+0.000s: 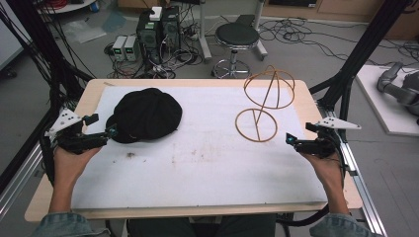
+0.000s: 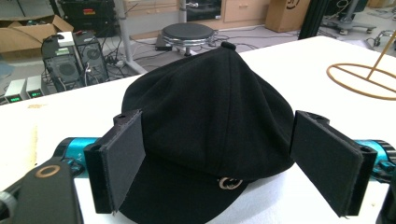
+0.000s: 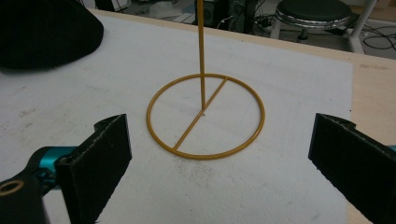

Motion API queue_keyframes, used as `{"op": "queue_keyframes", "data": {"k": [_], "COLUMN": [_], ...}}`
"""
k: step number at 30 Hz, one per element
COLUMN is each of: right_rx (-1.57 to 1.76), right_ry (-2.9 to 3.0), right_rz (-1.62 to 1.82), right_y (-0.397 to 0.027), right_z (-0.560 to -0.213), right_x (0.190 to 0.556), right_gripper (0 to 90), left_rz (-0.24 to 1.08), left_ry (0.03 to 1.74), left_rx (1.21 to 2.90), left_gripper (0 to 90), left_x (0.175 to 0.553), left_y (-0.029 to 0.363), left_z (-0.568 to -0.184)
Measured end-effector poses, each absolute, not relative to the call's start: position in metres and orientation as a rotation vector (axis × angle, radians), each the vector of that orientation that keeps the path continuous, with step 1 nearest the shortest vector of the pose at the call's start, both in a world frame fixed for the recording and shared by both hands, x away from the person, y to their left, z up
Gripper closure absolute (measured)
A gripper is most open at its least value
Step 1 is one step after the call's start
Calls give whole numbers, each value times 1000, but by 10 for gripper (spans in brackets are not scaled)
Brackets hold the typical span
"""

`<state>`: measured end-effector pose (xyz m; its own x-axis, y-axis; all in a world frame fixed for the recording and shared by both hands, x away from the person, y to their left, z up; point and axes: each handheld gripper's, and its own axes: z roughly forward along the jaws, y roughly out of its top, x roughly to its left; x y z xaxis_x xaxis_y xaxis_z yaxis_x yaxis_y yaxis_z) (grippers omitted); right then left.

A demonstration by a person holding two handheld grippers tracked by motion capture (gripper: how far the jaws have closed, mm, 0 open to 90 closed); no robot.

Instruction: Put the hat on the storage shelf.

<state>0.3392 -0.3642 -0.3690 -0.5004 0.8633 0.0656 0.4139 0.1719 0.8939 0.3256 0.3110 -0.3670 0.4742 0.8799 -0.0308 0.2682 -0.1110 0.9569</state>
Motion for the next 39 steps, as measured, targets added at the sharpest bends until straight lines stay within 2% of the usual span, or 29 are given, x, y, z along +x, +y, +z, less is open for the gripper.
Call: {"op": "queue_keyframes", "data": {"k": [39], "right_rx": [1202], "right_ry": [1997], "right_rz": [1281], "right_y": [-364], "right_z": [-369], "right_x": [338], "right_gripper": [55], "left_rz": [721], "left_ry": [1003], "left_rx": [1645], "left_gripper": [171], "left_x": [329], "left_y": [306], "left_z": [-366]}}
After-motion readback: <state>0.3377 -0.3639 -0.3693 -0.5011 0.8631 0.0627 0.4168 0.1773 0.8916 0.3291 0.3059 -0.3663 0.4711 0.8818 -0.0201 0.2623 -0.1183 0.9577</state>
